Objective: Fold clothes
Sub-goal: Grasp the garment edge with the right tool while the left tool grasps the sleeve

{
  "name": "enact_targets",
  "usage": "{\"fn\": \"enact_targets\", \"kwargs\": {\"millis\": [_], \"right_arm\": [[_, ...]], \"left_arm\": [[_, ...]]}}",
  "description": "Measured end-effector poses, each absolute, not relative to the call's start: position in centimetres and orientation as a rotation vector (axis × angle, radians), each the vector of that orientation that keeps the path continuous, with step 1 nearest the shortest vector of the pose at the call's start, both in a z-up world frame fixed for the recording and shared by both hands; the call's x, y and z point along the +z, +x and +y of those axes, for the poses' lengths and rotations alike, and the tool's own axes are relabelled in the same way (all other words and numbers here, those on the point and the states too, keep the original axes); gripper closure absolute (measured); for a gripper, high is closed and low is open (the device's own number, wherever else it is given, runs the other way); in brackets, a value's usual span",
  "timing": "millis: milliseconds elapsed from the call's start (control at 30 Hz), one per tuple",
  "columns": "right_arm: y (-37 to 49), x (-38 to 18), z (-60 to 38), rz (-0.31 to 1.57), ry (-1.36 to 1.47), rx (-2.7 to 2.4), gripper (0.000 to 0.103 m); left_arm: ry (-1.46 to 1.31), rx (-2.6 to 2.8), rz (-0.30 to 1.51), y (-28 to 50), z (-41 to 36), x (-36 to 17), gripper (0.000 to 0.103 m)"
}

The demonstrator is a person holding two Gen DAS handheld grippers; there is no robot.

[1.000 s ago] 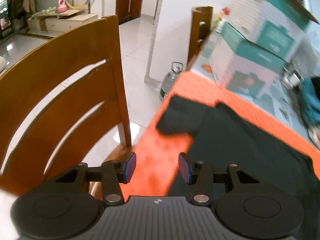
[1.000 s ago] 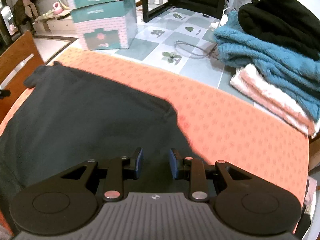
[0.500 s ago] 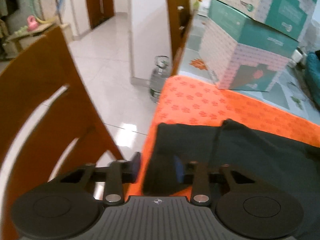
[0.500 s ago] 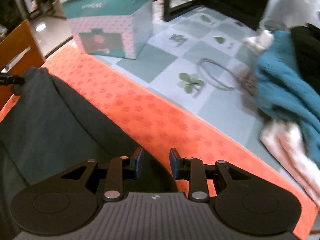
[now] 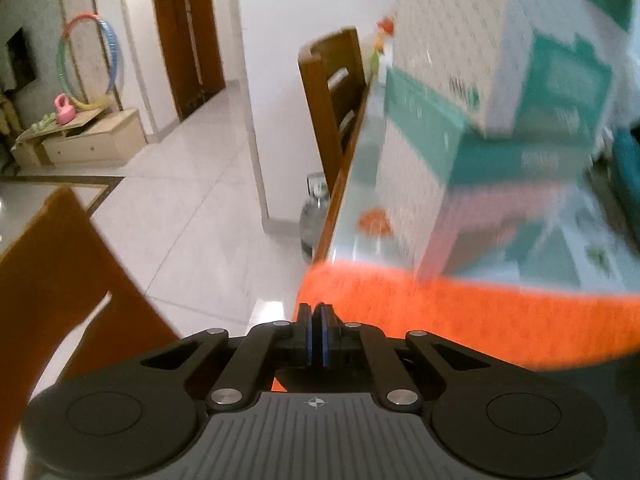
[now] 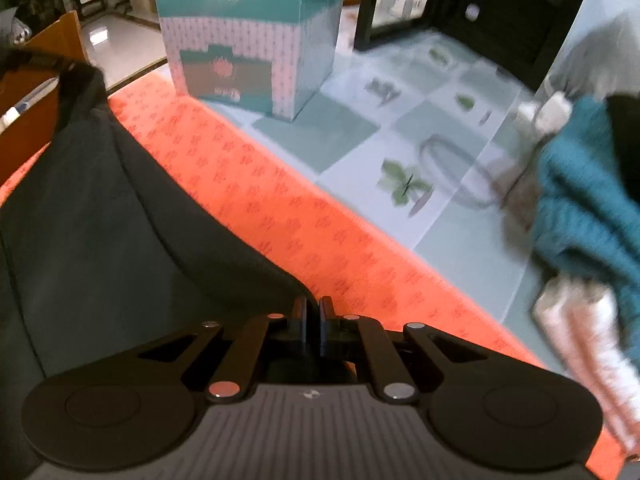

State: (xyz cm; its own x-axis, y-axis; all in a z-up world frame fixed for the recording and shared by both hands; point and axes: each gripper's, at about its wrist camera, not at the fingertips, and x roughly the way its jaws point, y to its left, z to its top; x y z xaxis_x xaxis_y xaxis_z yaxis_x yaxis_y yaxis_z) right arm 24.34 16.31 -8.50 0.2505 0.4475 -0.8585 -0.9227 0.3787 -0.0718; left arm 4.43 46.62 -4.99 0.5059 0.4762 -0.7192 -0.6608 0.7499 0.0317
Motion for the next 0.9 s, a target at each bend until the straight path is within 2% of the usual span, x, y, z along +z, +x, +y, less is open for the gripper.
{"fn": "enact_targets", "kwargs": {"millis": [167,300,367,467,667,900], "right_arm": [[23.5,-7.9,15.9,0.762,-0.719,0.946,0.096],[23.1,-7.3,15.2,0.767,-0.71,0.922,0.095],[22.8,-6.7,14.6,0.767,-0.689,0.908,0.087],[22.3,-5.4,13.2,0.764,-0.648,0.881,0.076],[20.4,-3.4,9.4,0.788,-0.581,0.849,0.075],[18.0,-3.1,4.3,0.891,-0.479,0.797,0.075]], "left_arm": [[-0.285,0.724,0.621,5.2,45.3,-1.7,0.096],[-0.35,0.693,0.548,4.6,44.5,0.7,0.096],[-0.401,0.663,0.527,3.6,44.1,1.4,0.096],[-0.47,0.618,0.512,1.4,43.1,2.0,0.096],[-0.521,0.494,0.486,-4.5,39.1,3.0,0.096],[-0.531,0.376,0.573,-10.8,34.1,1.8,0.096]]}}
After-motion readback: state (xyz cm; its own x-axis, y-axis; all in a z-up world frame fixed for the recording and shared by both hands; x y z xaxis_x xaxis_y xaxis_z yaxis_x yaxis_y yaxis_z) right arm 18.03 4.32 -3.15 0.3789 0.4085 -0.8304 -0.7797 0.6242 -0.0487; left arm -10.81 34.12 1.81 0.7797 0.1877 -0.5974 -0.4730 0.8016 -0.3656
